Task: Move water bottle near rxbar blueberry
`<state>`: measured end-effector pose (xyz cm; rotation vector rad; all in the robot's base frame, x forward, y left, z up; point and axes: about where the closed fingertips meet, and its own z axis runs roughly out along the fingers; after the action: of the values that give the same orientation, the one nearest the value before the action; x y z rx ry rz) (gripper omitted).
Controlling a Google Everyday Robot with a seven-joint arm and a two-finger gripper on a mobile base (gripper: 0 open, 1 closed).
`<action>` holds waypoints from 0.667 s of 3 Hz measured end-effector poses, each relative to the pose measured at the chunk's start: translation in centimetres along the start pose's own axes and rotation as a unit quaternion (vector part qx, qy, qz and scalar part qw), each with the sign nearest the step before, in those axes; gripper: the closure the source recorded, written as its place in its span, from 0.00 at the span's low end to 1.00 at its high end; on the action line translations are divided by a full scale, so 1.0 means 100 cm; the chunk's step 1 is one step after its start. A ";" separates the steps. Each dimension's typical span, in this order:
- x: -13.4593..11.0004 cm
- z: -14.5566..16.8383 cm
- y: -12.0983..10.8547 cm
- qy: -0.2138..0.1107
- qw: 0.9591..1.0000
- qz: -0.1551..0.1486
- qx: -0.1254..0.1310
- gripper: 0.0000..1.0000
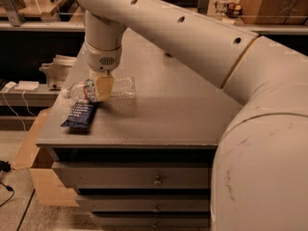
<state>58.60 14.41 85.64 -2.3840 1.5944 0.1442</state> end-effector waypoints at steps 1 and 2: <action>0.003 0.006 0.001 -0.008 1.000 0.004 -0.004 1.00; 0.002 0.004 0.001 -0.008 1.000 0.004 -0.004 1.00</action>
Offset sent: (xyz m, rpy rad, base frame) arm 0.0038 -0.0035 -0.0195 0.0441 0.0393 -0.0085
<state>58.65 14.31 85.23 -2.3763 1.5991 0.1717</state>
